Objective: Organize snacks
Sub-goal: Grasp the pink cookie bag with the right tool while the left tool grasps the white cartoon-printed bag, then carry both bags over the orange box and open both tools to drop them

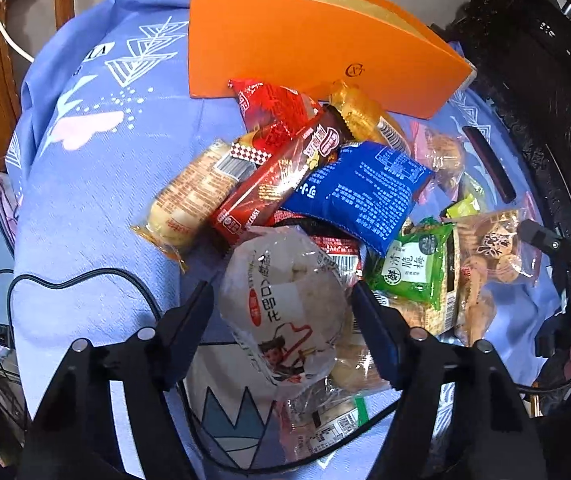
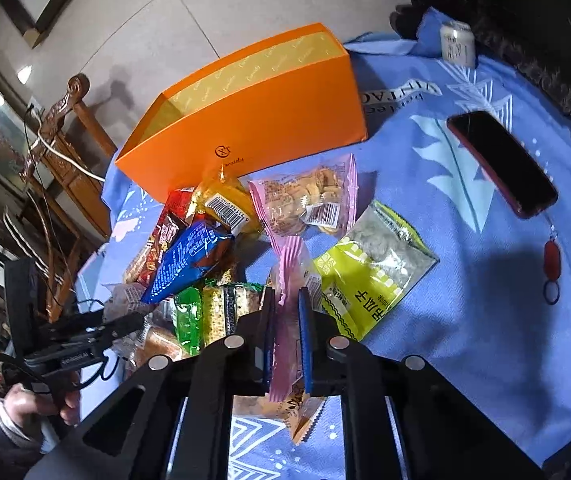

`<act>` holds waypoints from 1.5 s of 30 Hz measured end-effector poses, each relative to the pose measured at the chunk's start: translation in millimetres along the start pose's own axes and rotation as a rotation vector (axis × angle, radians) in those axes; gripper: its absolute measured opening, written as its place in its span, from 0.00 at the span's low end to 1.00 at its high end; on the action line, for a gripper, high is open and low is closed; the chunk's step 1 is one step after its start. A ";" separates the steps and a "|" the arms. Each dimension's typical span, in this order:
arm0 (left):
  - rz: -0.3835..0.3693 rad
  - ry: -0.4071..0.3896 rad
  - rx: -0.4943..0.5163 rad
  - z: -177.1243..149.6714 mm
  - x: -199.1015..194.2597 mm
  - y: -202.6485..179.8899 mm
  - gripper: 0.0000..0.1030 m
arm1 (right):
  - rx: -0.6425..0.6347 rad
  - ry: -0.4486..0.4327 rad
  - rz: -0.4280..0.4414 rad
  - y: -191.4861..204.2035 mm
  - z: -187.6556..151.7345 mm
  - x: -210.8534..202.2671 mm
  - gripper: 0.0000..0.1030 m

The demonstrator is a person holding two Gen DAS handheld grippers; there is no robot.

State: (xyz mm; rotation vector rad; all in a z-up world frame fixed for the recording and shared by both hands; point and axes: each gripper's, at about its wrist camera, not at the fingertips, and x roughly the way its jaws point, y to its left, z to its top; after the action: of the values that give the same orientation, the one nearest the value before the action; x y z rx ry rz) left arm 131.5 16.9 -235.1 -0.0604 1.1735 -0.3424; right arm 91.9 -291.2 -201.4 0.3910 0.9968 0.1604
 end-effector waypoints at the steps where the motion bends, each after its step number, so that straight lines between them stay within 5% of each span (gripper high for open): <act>1: -0.005 0.002 -0.009 -0.2 0.0 1.4 0.68 | 0.009 0.000 0.004 -1.4 0.6 1.3 0.13; 5: -0.007 0.008 -0.034 0.0 0.0 5.5 0.68 | 0.099 0.104 0.039 -13.9 3.6 26.7 0.30; 12: -0.030 0.010 -0.055 -0.4 1.4 11.7 0.65 | 0.063 0.097 0.031 -7.3 1.2 31.2 0.26; 21: -0.040 -0.021 -0.015 -2.4 -6.3 5.3 0.46 | 0.028 0.027 0.022 3.9 -2.2 5.4 0.25; 33: -0.049 -0.138 -0.006 4.1 -53.2 5.1 0.45 | 0.039 -0.065 0.051 4.3 8.4 -28.8 0.25; 45: -0.081 -0.330 0.058 53.9 -126.7 -17.6 0.45 | 0.025 -0.202 0.130 26.9 46.6 -71.2 0.25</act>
State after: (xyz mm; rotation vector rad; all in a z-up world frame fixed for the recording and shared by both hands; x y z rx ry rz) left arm 133.2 30.5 -97.0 -0.1095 0.8355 -0.4205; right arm 94.0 -299.8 -112.6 0.4851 0.7757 0.2218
